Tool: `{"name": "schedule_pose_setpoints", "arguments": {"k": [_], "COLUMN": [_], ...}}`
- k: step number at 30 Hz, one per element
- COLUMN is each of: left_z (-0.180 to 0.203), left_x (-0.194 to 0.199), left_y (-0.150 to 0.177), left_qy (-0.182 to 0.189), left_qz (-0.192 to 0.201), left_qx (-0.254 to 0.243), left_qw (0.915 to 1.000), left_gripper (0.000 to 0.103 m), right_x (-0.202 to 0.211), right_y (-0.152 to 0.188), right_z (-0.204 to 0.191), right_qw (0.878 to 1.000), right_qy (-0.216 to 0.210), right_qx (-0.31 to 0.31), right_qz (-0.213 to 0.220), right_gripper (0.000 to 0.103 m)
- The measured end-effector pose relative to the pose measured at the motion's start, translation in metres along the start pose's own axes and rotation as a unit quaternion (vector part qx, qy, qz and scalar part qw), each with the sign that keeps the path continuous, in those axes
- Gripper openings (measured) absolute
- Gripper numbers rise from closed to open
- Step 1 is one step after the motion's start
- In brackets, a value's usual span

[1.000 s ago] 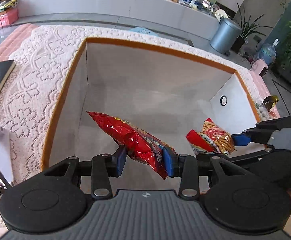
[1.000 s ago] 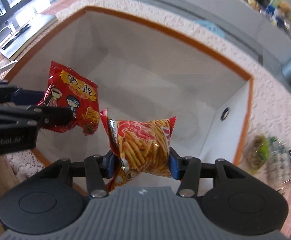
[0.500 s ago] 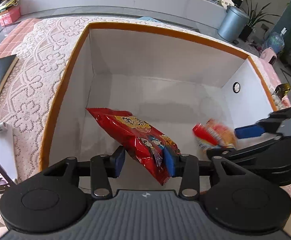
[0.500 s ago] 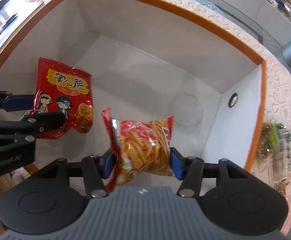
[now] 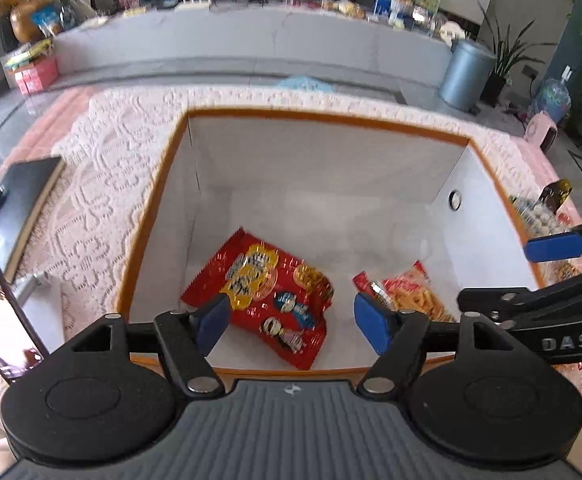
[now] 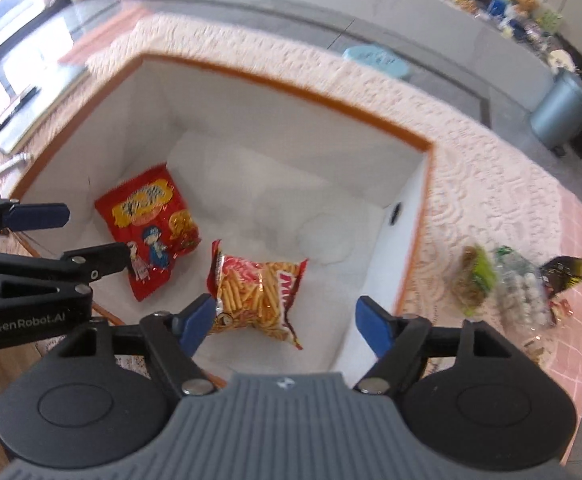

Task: Organize snacks
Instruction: 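Withdraw both tools from the box back toward the snack pile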

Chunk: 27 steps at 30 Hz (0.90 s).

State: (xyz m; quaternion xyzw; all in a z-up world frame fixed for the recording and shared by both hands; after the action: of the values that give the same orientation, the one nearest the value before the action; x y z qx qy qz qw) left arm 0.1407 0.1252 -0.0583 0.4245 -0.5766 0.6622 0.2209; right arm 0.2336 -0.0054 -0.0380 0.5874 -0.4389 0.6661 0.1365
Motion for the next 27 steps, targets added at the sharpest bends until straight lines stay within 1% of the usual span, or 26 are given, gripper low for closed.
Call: {"name": "schedule_pose_setpoints", "arguments": {"k": [1, 4, 6, 7, 9, 11, 13, 17, 20, 24, 27], "left_z": [0.001, 0.004, 0.008, 0.011, 0.017, 0.026, 0.036, 0.063, 0.086, 0.115, 0.136], "left_x": [0.004, 0.020, 0.033, 0.038, 0.050, 0.060, 0.069, 0.079, 0.085, 0.083, 0.078], "left_y": [-0.001, -0.002, -0.003, -0.004, -0.003, -0.003, -0.001, 0.003, 0.008, 0.015, 0.023], "left_qy": [-0.002, -0.012, -0.013, -0.012, -0.009, -0.003, 0.011, 0.046, 0.084, 0.124, 0.137], "left_qz": [0.010, 0.050, 0.083, 0.096, 0.125, 0.148, 0.164, 0.184, 0.195, 0.187, 0.178], "left_qx": [-0.001, 0.011, 0.015, 0.014, 0.011, 0.005, -0.005, -0.034, -0.051, -0.066, -0.088], "left_qw": [1.0000, 0.9986, 0.9964, 0.9953, 0.9920, 0.9890, 0.9864, 0.9812, 0.9758, 0.9722, 0.9703], "left_gripper": [0.084, 0.084, 0.084, 0.084, 0.084, 0.084, 0.084, 0.084, 0.084, 0.084, 0.084], "right_x": [0.007, 0.029, 0.044, 0.049, 0.064, 0.079, 0.090, 0.108, 0.119, 0.124, 0.121], "right_y": [0.002, 0.008, 0.014, 0.020, 0.031, 0.045, 0.058, 0.090, 0.117, 0.148, 0.166], "right_z": [0.001, 0.019, 0.024, 0.027, 0.030, 0.035, 0.041, 0.060, 0.076, 0.096, 0.110], "right_qw": [1.000, 0.998, 0.995, 0.993, 0.988, 0.982, 0.976, 0.965, 0.954, 0.946, 0.946], "right_qy": [0.002, 0.004, 0.002, 0.001, 0.009, 0.026, 0.037, 0.057, 0.079, 0.111, 0.120], "right_qx": [-0.005, -0.028, -0.045, -0.053, -0.065, -0.074, -0.084, -0.121, -0.153, -0.173, -0.182], "right_qz": [0.012, 0.053, 0.084, 0.102, 0.138, 0.174, 0.197, 0.227, 0.245, 0.251, 0.240], "right_gripper": [0.083, 0.084, 0.090, 0.095, 0.098, 0.099, 0.099, 0.099, 0.099, 0.099, 0.099]}}
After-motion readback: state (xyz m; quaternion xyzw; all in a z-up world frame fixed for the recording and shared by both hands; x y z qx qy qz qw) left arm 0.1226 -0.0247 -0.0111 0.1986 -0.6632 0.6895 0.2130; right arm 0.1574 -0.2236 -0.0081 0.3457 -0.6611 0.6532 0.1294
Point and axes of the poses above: each gripper's, at about its wrist camera, not at the fingertips, and x roughly against the way its jaws point, z to its right, y to its underside, the point moved 5 cm from there along -x, roughly the way its jaws point, and after that the axes turned 7 degrees about -y, right-handed, at the moved point
